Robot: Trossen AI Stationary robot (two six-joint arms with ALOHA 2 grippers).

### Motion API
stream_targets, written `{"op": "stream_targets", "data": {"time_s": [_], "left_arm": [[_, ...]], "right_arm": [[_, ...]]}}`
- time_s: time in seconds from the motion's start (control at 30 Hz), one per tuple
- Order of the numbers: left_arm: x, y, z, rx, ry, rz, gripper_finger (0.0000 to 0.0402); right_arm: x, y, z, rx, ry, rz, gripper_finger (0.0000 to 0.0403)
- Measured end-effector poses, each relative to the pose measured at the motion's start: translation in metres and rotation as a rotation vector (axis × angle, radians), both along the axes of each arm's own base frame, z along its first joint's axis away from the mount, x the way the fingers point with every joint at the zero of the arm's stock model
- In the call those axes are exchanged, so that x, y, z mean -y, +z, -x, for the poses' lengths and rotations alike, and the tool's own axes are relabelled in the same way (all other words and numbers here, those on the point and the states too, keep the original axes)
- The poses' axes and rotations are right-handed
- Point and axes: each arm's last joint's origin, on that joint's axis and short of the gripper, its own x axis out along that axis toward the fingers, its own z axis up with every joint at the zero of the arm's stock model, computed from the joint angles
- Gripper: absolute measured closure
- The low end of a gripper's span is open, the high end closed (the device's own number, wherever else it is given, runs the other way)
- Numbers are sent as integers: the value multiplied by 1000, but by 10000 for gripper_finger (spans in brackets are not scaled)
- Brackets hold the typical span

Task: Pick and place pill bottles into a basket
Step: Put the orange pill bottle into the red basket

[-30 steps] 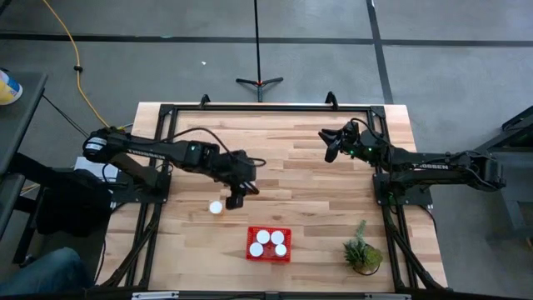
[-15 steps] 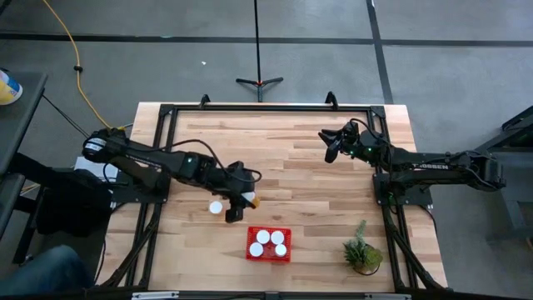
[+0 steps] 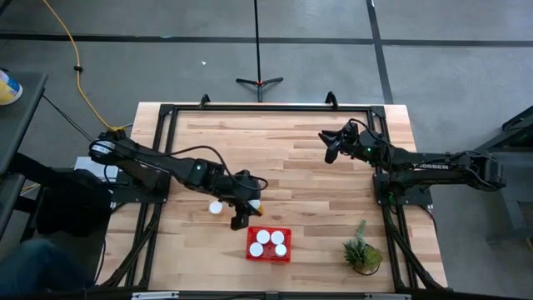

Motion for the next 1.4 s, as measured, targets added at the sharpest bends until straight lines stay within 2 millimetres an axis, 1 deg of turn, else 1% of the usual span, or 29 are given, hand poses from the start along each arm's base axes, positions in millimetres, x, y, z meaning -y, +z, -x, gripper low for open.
{"op": "stream_targets", "data": {"time_s": [0.07, 0.13, 0.33, 0.63, 0.8, 0.9, 1.1, 1.17, 1.2, 1.27, 1.33, 1.4], "left_arm": [[1, -1, 0, -5, -9, 4, 175], [5, 1, -3, 28, -23, 18, 177], [17, -6, -2, -7, -47, 27, 174], [36, -2, -2, 55, -49, 73, 175], [45, -13, -11, 37, -56, 79, 176], [50, -12, -22, 18, -67, 61, 176], [62, 2, -48, 31, -117, 42, 176], [66, -3, -53, -14, -121, 23, 176], [68, -3, -58, -1, -123, 26, 176], [68, -6, -58, -47, -125, 13, 176], [71, -6, -64, -25, -126, 28, 176], [72, -10, -62, -60, -130, 20, 176]], "right_arm": [[0, 0, 0, 0, 0, -1, 318], [0, -1, 0, -6, -1, -8, 318], [0, -3, 0, -24, 0, -15, 318], [0, -7, 1, -62, -1, -29, 318], [0, -7, 1, -65, -4, -29, 318], [-1, -7, 2, -70, -4, -31, 318], [-1, -10, 2, -97, -4, -40, 318], [-1, -10, 2, -101, -4, -42, 318], [-1, -11, 3, -107, -4, -44, 318], [-1, -11, 2, -110, -4, -46, 318], [-1, -12, 3, -120, -2, -50, 318], [-1, -13, 2, -120, -2, -50, 318]]}}
